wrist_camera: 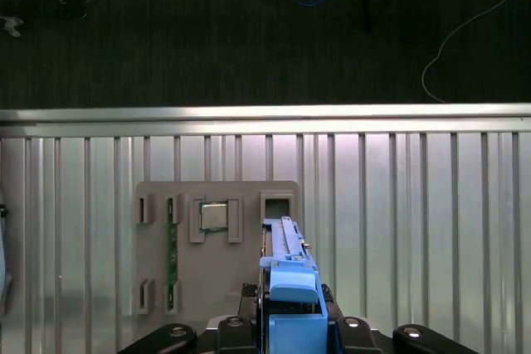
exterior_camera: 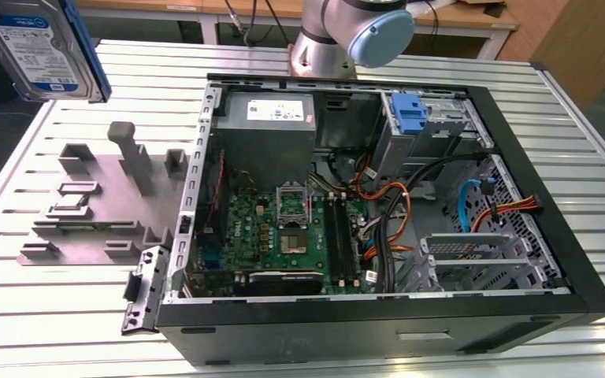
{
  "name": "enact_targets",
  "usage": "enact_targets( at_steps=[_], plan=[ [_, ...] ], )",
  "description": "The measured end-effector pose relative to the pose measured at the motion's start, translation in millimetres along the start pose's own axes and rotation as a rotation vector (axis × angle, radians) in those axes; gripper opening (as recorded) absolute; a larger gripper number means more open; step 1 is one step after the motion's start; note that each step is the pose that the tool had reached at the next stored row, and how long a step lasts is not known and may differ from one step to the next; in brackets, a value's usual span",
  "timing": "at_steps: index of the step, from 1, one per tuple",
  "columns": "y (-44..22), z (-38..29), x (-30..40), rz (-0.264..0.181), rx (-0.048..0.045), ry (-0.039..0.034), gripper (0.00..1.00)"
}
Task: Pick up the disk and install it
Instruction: 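Pick up the disk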
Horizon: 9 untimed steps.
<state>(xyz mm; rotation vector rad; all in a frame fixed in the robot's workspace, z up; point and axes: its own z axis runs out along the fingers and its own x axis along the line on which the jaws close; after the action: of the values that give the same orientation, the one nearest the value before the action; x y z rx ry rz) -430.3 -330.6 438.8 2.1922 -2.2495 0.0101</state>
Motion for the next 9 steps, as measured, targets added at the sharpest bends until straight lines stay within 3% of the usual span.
enact_targets(
  at_steps=[9],
  plan=[
    [0.0, -7.2, 0.0, 0.0, 0.0, 0.0, 0.36]
  ],
)
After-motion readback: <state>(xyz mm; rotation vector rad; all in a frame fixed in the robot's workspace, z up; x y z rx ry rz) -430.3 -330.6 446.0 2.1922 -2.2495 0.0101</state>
